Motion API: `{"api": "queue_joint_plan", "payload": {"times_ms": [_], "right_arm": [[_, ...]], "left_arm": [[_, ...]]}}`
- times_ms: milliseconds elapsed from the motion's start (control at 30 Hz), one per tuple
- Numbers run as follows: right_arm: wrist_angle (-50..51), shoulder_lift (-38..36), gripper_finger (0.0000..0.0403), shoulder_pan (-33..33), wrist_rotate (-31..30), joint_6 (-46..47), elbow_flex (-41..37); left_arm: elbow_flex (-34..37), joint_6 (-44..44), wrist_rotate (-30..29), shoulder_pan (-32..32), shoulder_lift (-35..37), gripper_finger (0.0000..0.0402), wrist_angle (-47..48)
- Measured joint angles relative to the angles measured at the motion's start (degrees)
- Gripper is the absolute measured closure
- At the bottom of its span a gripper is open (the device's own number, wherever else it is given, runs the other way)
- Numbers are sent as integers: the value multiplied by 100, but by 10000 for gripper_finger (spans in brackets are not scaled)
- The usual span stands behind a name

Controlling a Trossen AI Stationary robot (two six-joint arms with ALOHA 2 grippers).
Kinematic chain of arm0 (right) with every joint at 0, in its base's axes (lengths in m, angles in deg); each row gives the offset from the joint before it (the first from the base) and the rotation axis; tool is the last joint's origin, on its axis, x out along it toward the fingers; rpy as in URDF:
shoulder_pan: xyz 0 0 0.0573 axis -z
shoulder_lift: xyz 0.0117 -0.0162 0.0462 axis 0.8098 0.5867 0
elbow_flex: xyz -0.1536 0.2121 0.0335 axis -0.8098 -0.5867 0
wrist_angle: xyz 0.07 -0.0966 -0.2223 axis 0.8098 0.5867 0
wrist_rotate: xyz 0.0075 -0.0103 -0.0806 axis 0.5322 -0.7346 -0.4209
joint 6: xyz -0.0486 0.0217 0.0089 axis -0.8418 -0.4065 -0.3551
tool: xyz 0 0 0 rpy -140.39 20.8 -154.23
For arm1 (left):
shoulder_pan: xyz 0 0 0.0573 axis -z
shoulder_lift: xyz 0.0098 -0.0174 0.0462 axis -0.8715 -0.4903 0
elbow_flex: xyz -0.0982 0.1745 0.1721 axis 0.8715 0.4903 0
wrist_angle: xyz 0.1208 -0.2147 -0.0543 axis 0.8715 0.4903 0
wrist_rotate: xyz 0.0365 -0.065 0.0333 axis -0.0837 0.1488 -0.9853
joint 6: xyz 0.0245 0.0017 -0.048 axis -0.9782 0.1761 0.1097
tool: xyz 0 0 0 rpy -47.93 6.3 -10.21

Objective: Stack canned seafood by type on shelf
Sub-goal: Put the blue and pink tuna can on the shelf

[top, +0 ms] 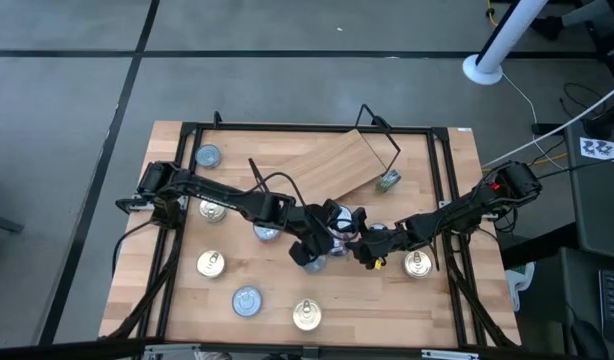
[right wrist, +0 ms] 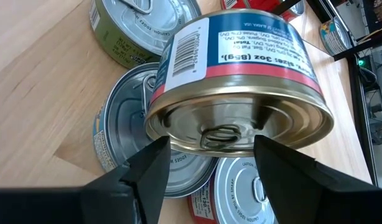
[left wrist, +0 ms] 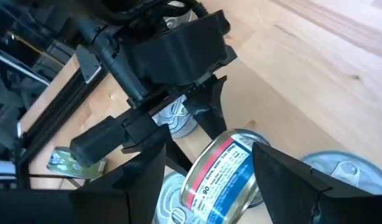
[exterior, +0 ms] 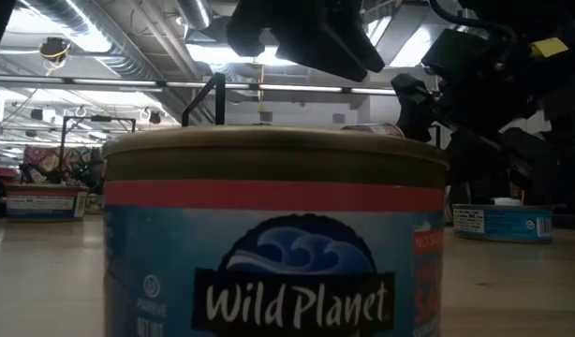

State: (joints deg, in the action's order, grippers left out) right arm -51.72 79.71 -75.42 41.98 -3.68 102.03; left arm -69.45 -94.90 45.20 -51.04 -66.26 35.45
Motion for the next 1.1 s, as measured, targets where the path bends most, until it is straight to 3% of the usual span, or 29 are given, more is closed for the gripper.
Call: {"api": "queue_joint_plan", "payload": {"times_ms": [300, 533, 1100], "right_arm": [[1, 0, 171, 0, 0, 1, 0], [2, 0, 171, 0, 0, 0, 0], [2, 0, 171, 0, 0, 0, 2]], "left_arm": [[0, 111, -53, 16, 0, 167, -280], [0, 201, -770, 145, 0, 166, -405], [0, 403, -752, 283, -4, 166, -659]]}}
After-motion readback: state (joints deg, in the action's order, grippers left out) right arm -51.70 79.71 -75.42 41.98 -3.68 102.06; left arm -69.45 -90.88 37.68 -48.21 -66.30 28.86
